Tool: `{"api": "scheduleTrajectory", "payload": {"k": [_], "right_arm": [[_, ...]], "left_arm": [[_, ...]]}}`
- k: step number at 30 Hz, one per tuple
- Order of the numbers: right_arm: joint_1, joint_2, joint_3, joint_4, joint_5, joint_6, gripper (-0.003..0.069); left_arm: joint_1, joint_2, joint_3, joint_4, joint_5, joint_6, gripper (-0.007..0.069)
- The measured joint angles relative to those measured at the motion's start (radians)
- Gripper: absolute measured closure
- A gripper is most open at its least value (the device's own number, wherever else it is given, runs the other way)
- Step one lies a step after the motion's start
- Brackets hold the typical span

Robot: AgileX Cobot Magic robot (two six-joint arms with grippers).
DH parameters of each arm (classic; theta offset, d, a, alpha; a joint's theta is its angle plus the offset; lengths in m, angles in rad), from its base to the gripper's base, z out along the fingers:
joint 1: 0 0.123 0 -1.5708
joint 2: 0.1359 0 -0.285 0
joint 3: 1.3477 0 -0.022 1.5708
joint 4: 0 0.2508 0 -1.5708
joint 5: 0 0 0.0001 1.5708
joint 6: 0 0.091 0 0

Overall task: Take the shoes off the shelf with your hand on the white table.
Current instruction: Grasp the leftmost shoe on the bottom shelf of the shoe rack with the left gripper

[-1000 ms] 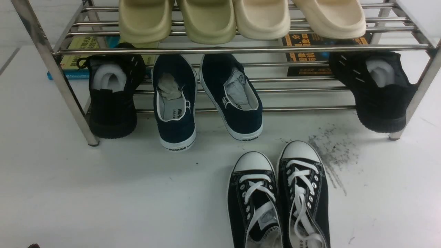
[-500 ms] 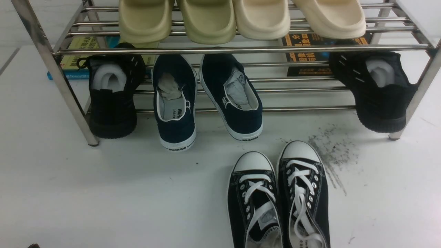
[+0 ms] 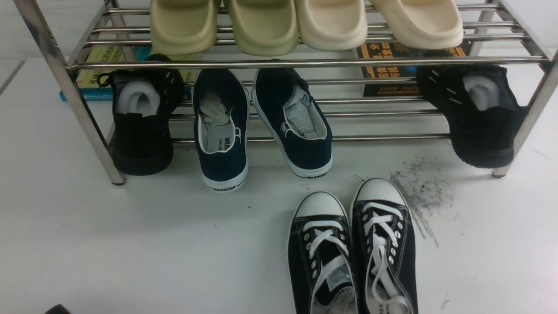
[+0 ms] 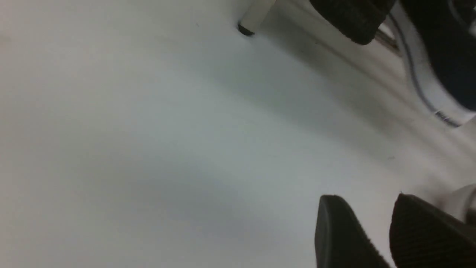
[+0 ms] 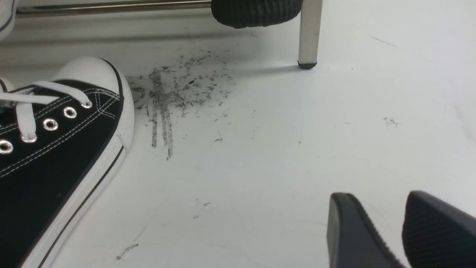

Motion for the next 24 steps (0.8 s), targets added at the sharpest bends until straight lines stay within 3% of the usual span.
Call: {"api": "scheduleTrajectory", "payload": {"k": [4,8,17,24], "right_arm": [[0.0,0.0,0.0,0.0,0.0,0.0,0.0422],[0.0,0.0,0.0,0.0,0.0,0.0,0.0422],[0.0,0.0,0.0,0.0,0.0,0.0,0.0422],[0.0,0.0,0.0,0.0,0.0,0.0,0.0422]], "left_arm": [[0.0,0.0,0.008,-0.199,-0.015,-0.159,0.0383],[0.0,0.0,0.011,-0.265,-0.023,-0.214,0.0383],[0.0,0.0,-0.005,-0.269,-0.036,-0.203,0.0402],[0.0,0.05,-0.218,-0.216,0.107,-0.134,0.0569]]}}
